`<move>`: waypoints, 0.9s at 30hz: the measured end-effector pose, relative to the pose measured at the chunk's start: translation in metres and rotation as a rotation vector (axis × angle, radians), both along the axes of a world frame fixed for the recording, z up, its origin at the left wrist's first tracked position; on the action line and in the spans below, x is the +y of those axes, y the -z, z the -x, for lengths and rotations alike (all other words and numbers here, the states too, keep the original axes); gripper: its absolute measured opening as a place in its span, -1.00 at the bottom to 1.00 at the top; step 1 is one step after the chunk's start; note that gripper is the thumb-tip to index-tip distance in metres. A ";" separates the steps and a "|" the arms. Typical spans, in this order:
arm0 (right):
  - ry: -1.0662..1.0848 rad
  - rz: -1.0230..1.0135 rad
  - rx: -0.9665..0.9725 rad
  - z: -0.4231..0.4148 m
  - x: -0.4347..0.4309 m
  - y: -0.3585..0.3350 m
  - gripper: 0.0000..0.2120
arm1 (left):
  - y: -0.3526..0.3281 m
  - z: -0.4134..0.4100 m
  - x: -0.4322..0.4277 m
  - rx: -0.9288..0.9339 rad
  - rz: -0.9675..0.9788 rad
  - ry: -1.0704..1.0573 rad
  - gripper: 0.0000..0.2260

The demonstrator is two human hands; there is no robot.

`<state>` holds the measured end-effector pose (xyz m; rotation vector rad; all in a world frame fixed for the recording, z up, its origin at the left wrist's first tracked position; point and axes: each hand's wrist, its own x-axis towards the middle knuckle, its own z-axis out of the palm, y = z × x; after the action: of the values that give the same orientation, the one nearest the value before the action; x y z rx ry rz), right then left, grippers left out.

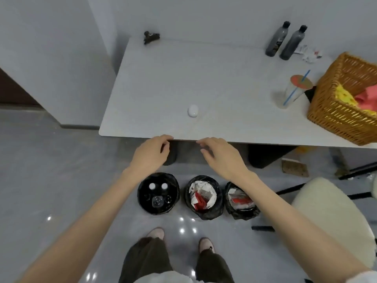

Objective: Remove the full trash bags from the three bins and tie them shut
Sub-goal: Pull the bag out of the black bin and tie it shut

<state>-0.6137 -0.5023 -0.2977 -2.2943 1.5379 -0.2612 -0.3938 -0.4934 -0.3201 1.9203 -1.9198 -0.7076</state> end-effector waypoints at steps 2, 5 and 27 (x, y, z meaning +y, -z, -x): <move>-0.074 -0.034 -0.008 0.002 0.002 0.012 -0.70 | 0.017 0.008 0.017 -0.008 -0.037 -0.100 -0.71; -0.162 -0.100 -0.013 0.001 0.009 0.032 -0.69 | 0.038 0.016 0.043 0.042 -0.084 -0.220 -0.71; -0.127 -0.184 -0.051 -0.072 0.025 0.430 -0.71 | 0.421 -0.047 0.102 0.040 -0.155 -0.399 -0.68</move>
<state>-0.5413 -0.4769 -0.7277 -2.2117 1.3273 -0.1376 -0.3472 -0.3916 -0.7407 2.2704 -1.4269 -0.7804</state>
